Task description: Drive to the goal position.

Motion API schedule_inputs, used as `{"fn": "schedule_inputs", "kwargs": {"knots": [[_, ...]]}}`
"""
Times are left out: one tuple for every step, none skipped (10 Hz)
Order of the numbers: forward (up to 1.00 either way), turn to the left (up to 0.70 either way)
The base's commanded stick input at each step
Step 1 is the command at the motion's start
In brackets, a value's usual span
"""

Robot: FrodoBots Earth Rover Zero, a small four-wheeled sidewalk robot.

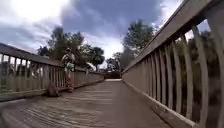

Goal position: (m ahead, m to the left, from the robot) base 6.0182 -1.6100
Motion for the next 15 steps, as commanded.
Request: {"fn": "schedule_inputs", "kwargs": {"knots": [[0.45, 0.00], [0.45, 0.00], [0.45, 0.00], [0.45, 0.00], [0.45, 0.00], [0.45, -0.04], [0.45, -0.22], [0.45, -0.27], [0.45, -0.27], [0.45, -0.23], [0.45, 0.00], [0.45, 0.00], [0.45, 0.00], [0.45, 0.00], [0.45, 0.00]]}}
